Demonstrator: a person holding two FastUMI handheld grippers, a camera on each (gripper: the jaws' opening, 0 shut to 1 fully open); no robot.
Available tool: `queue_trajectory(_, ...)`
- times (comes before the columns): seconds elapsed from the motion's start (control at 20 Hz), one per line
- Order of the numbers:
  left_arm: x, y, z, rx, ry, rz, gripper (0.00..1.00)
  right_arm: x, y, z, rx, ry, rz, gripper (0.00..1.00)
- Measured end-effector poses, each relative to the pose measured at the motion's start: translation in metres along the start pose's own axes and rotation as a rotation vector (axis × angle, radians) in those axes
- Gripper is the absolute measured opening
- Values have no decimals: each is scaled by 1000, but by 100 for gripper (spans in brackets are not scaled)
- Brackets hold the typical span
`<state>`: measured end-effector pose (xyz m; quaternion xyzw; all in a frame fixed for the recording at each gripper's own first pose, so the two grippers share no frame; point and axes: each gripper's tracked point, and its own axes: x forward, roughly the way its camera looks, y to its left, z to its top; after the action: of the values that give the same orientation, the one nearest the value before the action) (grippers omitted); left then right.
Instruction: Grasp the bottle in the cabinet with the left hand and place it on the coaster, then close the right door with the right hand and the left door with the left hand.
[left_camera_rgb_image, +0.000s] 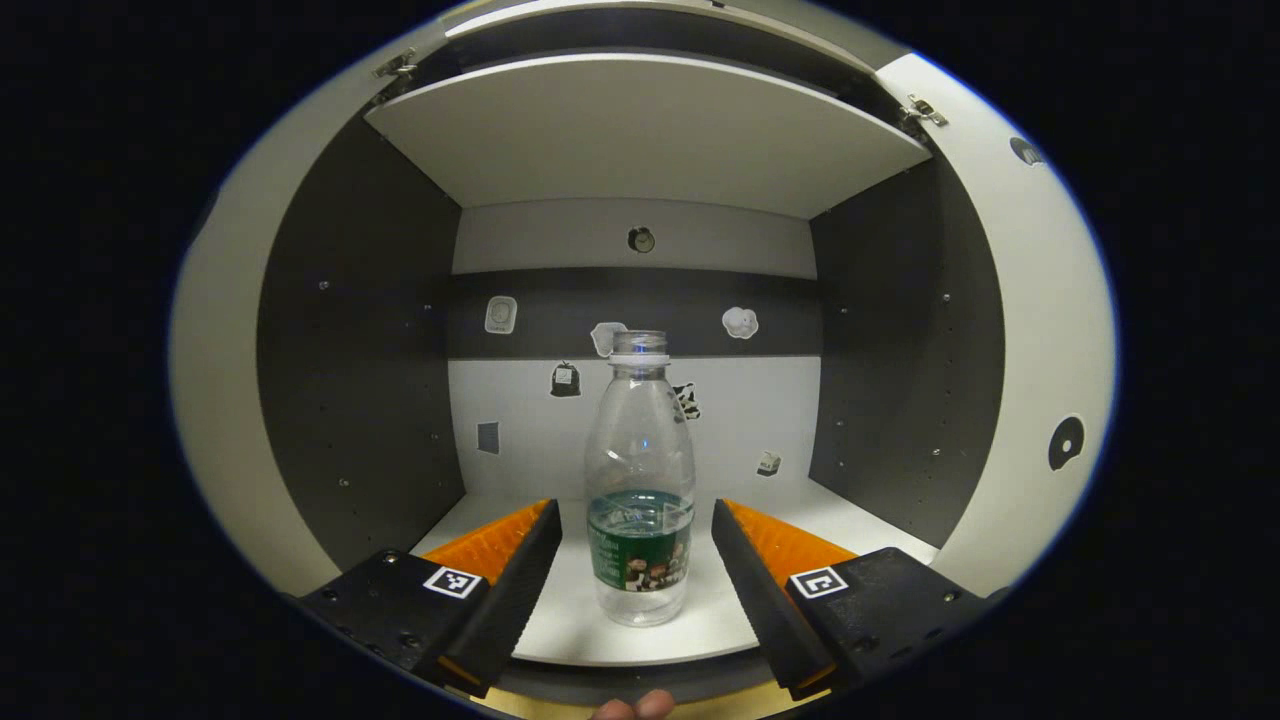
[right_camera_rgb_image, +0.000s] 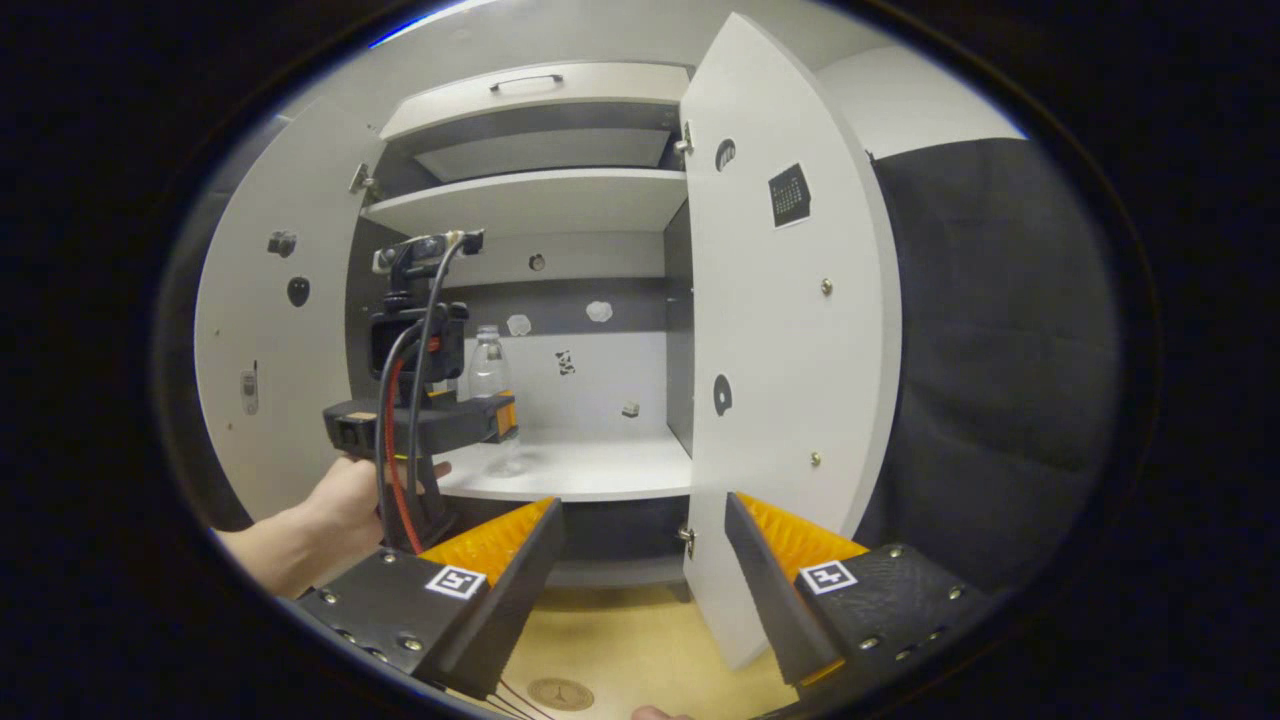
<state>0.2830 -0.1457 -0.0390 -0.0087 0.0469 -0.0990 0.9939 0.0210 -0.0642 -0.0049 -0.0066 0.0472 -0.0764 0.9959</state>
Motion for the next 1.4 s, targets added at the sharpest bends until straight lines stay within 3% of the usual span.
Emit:
queue_trajectory(0.35, 32, -1, -5, 11, 21, -1, 96, -1, -2, -5, -14, 16, -6, 98)
queue_trajectory(0.5, 28, -2, -3, 8, 24, 4, 82, -2, -6, -7, -17, 22, -9, 98)
queue_trajectory(0.55, 22, -3, -1, -6, 20, 2, 82, -3, -8, -6, -15, 19, -10, 97)
queue_trajectory(1.0, -75, -16, 23, -15, -75, -13, 82, -19, -20, -11, 1, 24, 18, 98)
queue_trajectory(1.4, -176, -45, -50, 36, -33, -24, 81, -44, -42, -31, 34, 61, 35, 97)
